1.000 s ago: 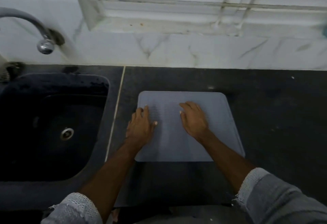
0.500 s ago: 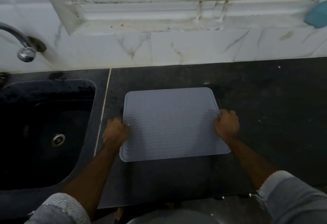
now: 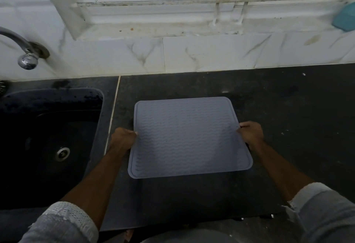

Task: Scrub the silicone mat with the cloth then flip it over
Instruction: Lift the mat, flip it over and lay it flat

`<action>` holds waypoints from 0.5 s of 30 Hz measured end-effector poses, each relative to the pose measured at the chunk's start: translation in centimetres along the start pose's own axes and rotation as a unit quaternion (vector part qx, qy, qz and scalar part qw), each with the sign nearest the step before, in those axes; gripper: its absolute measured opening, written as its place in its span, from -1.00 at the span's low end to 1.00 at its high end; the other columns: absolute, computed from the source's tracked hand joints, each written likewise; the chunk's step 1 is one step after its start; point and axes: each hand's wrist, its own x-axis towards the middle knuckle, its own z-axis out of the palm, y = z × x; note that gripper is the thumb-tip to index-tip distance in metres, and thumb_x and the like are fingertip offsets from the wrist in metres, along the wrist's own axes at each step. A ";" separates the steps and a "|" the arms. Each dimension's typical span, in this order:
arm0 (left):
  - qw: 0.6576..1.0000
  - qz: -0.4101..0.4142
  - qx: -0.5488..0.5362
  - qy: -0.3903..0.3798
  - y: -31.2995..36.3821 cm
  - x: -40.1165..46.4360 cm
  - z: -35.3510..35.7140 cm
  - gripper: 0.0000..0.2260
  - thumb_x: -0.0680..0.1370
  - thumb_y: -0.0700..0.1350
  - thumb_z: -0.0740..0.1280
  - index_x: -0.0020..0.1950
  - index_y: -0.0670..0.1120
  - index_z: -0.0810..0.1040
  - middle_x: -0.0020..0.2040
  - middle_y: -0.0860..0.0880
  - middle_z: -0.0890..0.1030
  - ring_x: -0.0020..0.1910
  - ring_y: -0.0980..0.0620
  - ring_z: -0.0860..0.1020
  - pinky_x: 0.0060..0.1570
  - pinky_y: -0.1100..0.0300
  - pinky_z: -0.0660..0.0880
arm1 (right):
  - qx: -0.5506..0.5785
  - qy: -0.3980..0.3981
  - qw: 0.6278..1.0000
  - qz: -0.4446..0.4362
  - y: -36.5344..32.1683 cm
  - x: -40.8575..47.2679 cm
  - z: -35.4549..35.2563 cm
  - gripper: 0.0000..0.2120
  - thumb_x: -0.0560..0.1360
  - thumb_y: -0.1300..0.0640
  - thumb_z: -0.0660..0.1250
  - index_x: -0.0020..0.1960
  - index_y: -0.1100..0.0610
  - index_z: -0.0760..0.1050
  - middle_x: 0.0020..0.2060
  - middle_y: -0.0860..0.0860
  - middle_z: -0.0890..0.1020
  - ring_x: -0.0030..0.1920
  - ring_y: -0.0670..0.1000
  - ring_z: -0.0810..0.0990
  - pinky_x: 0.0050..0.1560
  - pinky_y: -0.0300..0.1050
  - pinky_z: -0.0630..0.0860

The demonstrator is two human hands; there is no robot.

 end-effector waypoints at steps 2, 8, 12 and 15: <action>0.999 -0.015 -0.043 -0.010 0.0 0.0 -0.1 -0.73 0.49 -0.10 0.45 0.00 -0.31 0.62 0.00 -0.30 0.63 -0.01 -0.25 0.61 0.04 -0.13 0.58 | 0.030 -0.007 1.000 0.005 -0.2 -0.1 -0.3 -0.77 0.39 0.34 0.39 0.04 0.19 0.59 0.05 0.16 0.63 0.01 0.15 0.59 -0.03 -0.01 0.57; 0.982 0.017 -0.183 -0.031 2.4 -2.2 -0.9 -0.88 0.46 -0.23 0.47 -0.13 -0.29 0.62 -0.16 -0.25 0.65 -0.36 -0.05 0.60 -0.37 0.23 0.58 | 0.114 -0.052 0.992 -0.002 -3.1 -2.2 -1.3 -0.81 0.35 0.32 0.46 -0.08 0.12 0.59 -0.07 0.08 0.66 -0.04 0.08 0.63 0.01 0.06 0.59; 0.964 0.067 -0.248 -0.071 6.7 -4.9 -0.4 -0.93 0.47 -0.22 0.45 -0.14 -0.23 0.63 -0.25 -0.12 0.65 -0.36 0.03 0.58 -0.37 0.24 0.54 | 0.174 -0.095 0.978 -0.061 -6.8 -5.3 -0.7 -0.81 0.37 0.28 0.46 -0.05 0.11 0.59 -0.13 0.01 0.68 -0.15 -0.02 0.68 -0.20 -0.12 0.61; 0.951 0.089 -0.273 -0.111 9.9 -6.8 1.1 -0.95 0.49 -0.24 0.42 -0.15 -0.21 0.62 -0.19 -0.16 0.65 -0.26 -0.02 0.61 -0.24 0.16 0.59 | 0.236 -0.117 0.958 -0.110 -9.5 -8.1 1.2 -0.83 0.37 0.31 0.46 -0.05 0.18 0.61 -0.19 0.04 0.69 -0.24 -0.06 0.68 -0.31 -0.27 0.59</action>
